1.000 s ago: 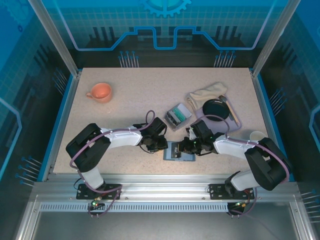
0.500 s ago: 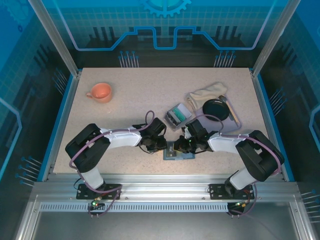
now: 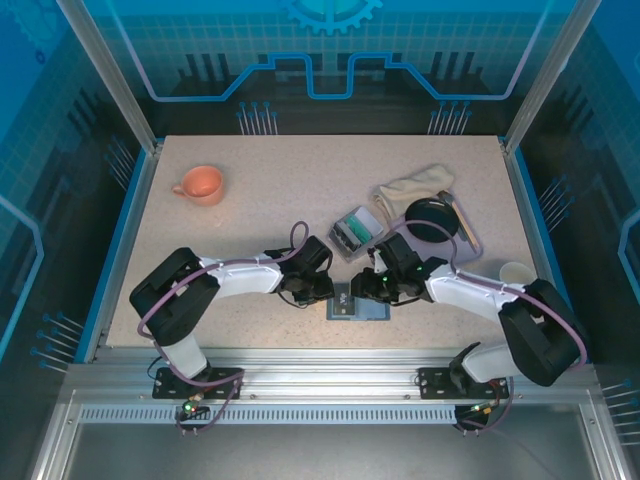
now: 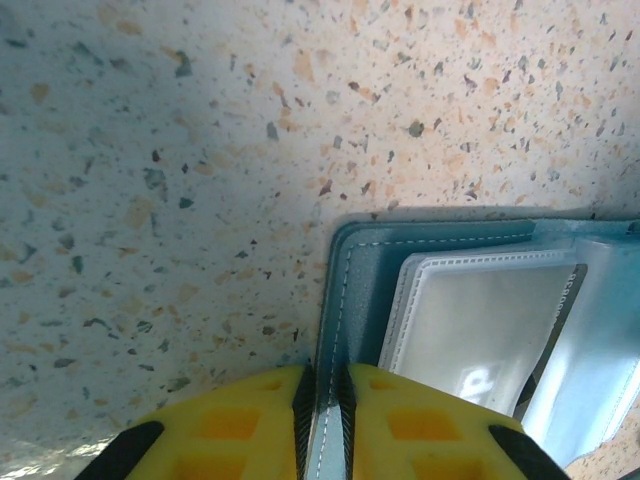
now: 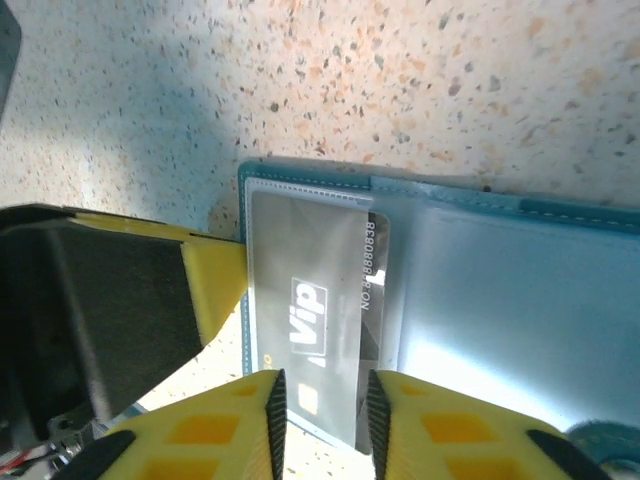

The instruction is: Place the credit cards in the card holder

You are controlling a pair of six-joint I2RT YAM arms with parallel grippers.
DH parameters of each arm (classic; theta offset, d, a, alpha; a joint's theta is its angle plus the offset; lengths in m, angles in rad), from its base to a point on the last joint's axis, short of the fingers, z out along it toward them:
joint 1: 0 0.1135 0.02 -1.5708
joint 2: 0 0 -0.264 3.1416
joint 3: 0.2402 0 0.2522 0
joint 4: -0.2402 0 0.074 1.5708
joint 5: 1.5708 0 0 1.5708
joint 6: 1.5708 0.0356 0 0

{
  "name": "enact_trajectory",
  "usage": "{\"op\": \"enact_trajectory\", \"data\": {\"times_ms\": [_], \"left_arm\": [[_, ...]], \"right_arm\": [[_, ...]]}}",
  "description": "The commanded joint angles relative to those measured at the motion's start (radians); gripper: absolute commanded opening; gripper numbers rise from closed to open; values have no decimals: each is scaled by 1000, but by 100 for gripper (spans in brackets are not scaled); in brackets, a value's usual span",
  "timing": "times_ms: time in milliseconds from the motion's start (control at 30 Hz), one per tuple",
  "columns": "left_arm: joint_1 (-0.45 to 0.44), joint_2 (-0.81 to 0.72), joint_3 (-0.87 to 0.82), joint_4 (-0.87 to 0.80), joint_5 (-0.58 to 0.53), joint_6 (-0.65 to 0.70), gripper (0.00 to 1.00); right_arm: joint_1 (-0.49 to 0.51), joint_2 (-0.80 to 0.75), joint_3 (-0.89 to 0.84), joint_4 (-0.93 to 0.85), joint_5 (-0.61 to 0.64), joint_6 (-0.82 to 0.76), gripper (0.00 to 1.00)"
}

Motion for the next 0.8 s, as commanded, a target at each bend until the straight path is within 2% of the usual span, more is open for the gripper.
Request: {"op": "enact_trajectory", "data": {"times_ms": [0,200,333,567,767], "left_arm": [[-13,17,-18,-10,-4,-8,20],[-12,17,3,-26,-6,0,20],[-12,37,11,-30,-6,1,19],[-13,60,-25,1,-5,-19,17],[-12,21,-30,-4,-12,-26,17]], "right_arm": [[-9,6,54,-141,48,-83,20],[-5,99,97,-237,113,-129,14],[-14,126,93,-297,193,-145,14],[-16,81,88,-361,296,-136,18],[-9,81,91,-326,254,-154,19]]}}
